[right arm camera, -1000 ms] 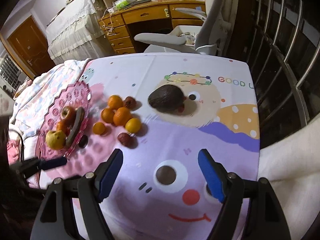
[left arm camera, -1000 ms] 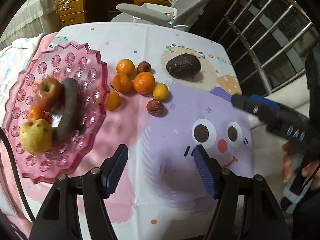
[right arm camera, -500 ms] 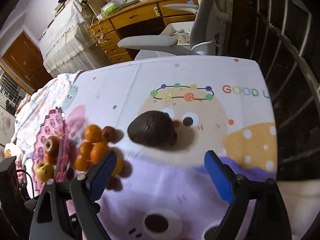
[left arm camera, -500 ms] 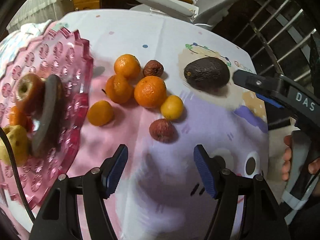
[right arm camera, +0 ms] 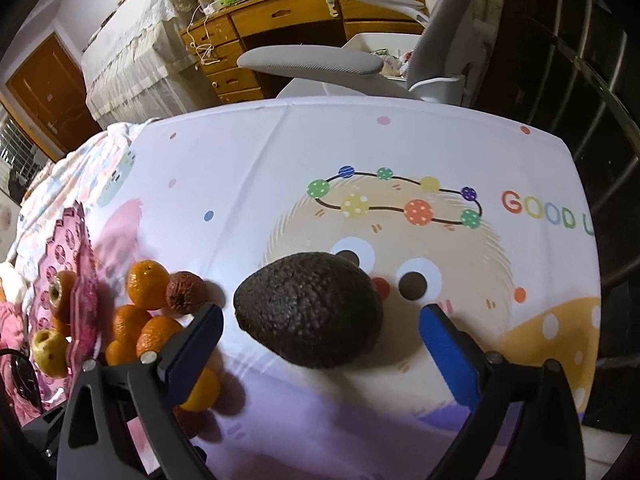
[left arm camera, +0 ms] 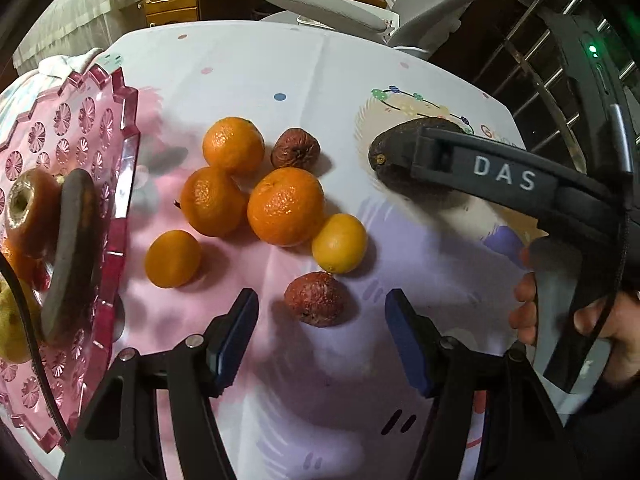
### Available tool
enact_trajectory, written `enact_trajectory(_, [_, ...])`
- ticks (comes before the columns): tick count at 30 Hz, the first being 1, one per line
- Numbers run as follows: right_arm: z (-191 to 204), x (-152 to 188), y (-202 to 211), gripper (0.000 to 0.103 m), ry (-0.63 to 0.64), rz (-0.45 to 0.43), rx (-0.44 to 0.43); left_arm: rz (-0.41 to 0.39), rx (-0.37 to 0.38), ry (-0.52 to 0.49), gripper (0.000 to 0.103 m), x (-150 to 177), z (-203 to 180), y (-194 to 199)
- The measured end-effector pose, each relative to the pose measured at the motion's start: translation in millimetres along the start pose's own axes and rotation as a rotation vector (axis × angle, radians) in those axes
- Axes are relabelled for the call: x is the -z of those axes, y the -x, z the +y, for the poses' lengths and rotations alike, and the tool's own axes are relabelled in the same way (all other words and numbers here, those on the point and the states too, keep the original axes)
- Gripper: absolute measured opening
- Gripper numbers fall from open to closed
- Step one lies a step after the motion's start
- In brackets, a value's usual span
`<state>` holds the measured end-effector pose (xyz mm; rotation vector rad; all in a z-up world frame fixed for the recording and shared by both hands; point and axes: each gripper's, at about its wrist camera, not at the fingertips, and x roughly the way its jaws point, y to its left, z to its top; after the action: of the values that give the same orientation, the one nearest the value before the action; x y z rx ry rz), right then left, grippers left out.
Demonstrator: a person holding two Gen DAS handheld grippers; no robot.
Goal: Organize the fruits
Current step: 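Grasp a dried red date with the left tool while the right tool grasps the avocado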
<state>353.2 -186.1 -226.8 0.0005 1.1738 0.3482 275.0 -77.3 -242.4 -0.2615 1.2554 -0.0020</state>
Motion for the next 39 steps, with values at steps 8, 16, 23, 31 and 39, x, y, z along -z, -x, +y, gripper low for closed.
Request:
enact_trajectory(8, [6,0,-14,0.099,0.036,0.016,0.021,0.019,0.036,0.009,0.045,-5,3,-10])
enact_trajectory(16, [15,1,-16,0.081,0.104,-0.002,0.012,0.029,0.044,0.006,0.03,-8,1,-20])
enact_trajectory(23, [20,0,-16,0.078,0.128,-0.006,0.017,0.037,0.054,0.01,0.029,-6,4,-18])
enact_trajectory(31, [15,5,-6,0.078,0.101,0.026,0.011,0.028,0.079,-0.017,0.029,0,-1,3])
enact_trajectory(39, [16,12,40,0.078,0.036,-0.005,-0.006,-0.013,0.101,-0.044,0.029,5,-3,45])
